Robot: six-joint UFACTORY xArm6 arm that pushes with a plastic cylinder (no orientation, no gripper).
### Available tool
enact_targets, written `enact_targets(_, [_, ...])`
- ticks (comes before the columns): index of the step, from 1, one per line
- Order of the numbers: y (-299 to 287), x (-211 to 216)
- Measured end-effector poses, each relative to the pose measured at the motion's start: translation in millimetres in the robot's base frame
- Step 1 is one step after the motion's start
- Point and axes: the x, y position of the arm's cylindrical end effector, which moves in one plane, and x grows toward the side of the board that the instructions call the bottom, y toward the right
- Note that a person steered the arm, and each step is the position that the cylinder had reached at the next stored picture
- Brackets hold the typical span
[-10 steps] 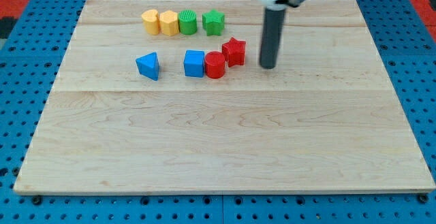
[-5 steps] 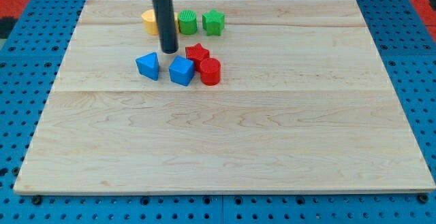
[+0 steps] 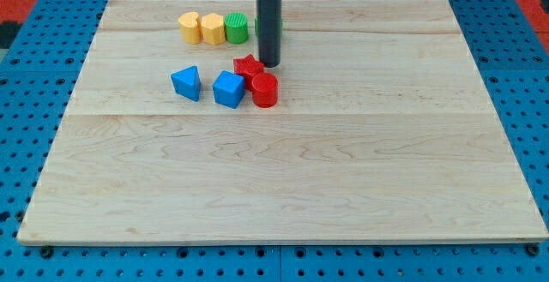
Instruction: Move the red star to the blue triangle
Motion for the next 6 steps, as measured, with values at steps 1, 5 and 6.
enact_targets(1, [-21, 6])
enact_targets(5, [-74, 35])
enact_targets(6, [-108, 50])
